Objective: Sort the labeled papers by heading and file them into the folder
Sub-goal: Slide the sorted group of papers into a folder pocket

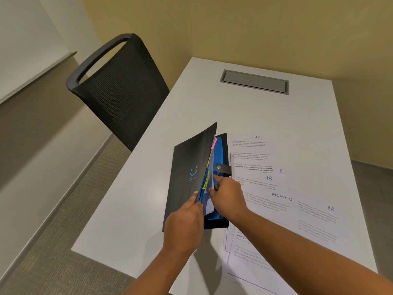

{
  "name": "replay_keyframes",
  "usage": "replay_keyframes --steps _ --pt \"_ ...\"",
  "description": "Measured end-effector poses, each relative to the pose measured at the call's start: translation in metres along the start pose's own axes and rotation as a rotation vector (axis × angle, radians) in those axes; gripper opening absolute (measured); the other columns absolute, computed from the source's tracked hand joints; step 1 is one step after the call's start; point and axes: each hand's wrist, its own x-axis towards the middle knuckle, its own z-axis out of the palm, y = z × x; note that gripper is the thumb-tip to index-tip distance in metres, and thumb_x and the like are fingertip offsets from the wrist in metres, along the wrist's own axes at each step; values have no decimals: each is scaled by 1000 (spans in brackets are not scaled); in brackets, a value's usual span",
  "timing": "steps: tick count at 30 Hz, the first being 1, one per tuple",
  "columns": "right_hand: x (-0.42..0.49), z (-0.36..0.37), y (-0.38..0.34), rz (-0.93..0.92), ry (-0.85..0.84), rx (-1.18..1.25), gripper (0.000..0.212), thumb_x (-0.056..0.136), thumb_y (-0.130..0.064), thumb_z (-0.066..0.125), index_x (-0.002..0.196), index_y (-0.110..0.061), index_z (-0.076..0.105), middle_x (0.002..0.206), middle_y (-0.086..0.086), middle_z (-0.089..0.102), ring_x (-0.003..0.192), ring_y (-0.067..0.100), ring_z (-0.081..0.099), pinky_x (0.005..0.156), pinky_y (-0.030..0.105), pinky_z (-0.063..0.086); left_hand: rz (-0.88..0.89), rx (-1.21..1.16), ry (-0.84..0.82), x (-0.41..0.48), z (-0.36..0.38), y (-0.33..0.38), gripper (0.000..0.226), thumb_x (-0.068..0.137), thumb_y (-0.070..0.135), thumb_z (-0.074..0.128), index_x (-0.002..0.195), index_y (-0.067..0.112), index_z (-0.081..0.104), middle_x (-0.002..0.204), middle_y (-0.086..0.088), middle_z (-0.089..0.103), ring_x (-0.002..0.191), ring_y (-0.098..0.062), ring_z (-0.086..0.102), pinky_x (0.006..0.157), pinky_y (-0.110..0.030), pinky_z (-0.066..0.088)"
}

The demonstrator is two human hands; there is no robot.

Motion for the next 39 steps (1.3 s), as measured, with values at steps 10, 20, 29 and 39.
replay_keyframes --steps 10,20,29,39 --pt "5 7 -5 56 -49 -134 30 95 -15 59 125 -15 65 119 7 68 106 25 65 94 31 51 7 -14 2 4 -5 10 9 76 18 80 76 19 71 112 1 73 49 -10 63 45 -17 51" --pt "10 4 -7 52 -238 -367 30 93 -15 61 122 -8 62 119 12 64 111 26 61 91 31 50 -12 13 -108 5 0 9 15 73 19 84 83 22 75 107 4 75 50 -9 65 44 -20 55" --pt "-16 -27 35 -56 72 -290 17 92 -35 55 98 -27 69 91 -4 73 81 17 66 72 32 57 -83 291 -430 23 0 17 50 96 33 56 142 21 41 153 8 38 86 -16 65 70 -24 51" --pt "-54 -59 163 137 -41 -241 27 89 -36 60 112 -26 68 115 -6 70 103 15 64 86 34 54 17 432 -615 1 47 19 51 97 31 54 144 17 41 161 -5 22 143 -27 32 87 -39 51"
